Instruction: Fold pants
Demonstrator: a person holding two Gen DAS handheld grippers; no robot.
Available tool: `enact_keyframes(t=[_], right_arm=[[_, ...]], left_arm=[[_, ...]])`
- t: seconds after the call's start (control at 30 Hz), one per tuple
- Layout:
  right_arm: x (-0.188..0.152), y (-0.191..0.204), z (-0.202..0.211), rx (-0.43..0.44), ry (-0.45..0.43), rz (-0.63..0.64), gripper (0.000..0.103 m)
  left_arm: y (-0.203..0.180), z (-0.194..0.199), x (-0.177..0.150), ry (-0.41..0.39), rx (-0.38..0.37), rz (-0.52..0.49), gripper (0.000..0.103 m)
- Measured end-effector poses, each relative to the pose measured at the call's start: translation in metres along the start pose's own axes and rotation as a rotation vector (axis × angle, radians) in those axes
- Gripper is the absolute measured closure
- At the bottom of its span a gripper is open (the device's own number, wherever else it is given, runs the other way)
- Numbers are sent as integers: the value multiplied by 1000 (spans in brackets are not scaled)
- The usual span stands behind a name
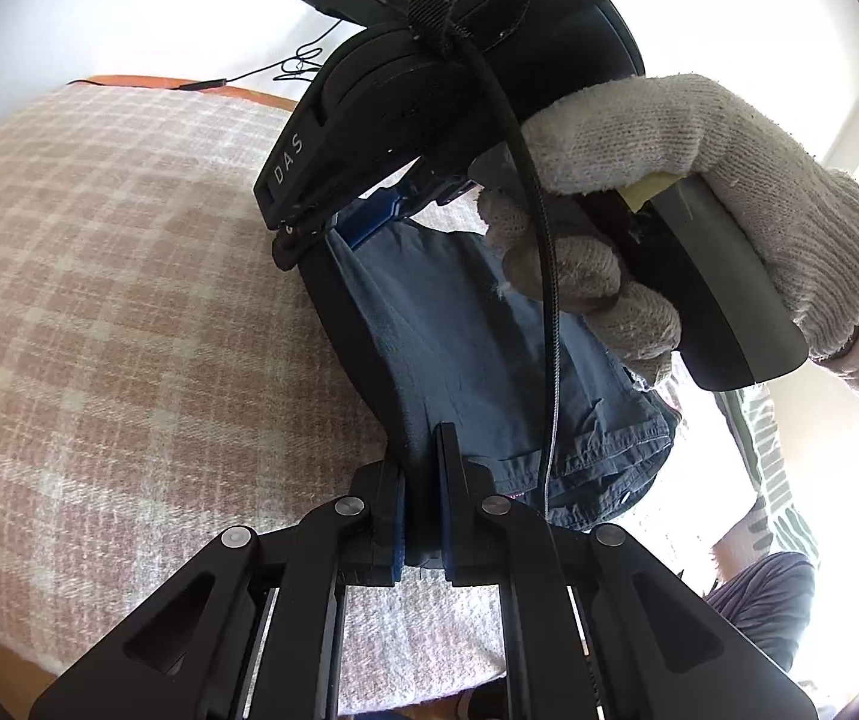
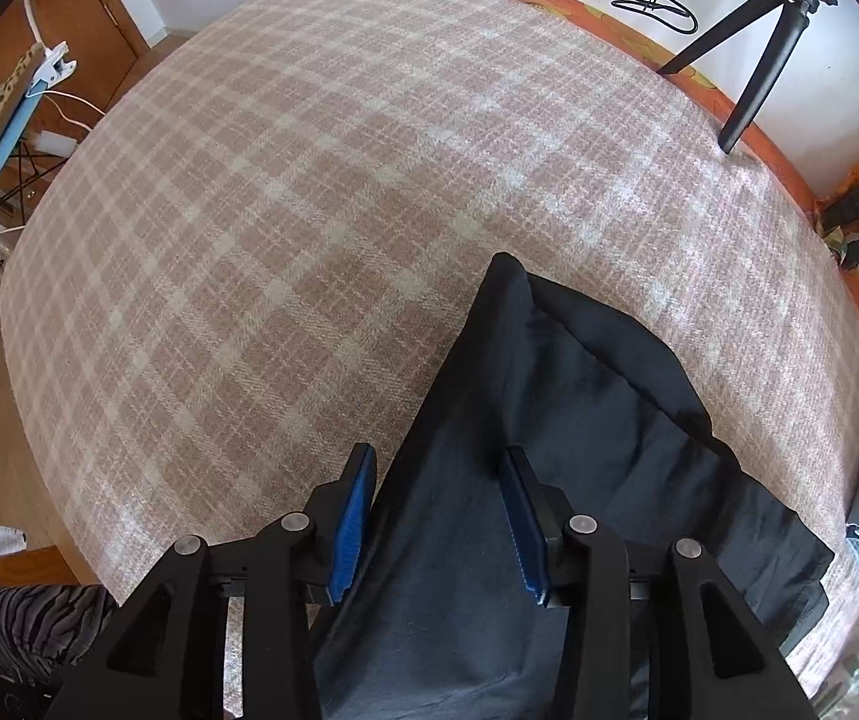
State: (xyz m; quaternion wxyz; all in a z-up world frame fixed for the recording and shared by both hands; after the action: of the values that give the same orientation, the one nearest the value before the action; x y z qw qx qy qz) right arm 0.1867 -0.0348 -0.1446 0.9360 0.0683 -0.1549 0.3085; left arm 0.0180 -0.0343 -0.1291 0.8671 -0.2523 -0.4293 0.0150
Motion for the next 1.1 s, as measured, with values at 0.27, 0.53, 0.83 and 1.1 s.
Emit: enact_keyframes(t=[0.27, 0.53, 0.83, 1.1], right_arm=[[-13, -18, 28, 56, -112, -72, 100], [-31, -65, 87, 226, -268, -278, 101], [-73, -141, 138, 271, -388, -427, 102], [-125, -218, 161, 228, -440, -529, 102]], left_arm=[[-2, 13, 8, 44, 19, -26, 92], [9, 49, 38, -106, 85, -76, 72], [-43, -11, 34, -19, -53, -139, 72], [-94, -53, 33, 27, -145, -191, 72]])
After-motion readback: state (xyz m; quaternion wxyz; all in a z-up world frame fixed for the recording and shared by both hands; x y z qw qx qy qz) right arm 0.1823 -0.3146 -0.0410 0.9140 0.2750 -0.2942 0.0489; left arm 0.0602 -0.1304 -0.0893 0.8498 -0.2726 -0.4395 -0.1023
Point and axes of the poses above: each gripper's, at about its wrist camera, not at the fingertips, and z roughly against the way its jaws point, y to its left, x to its top, the point moved 3 cm from there along -z, roughly the way its jaws point, and after that the axes turned 12 degrees about -y, right-handed, at the moved point
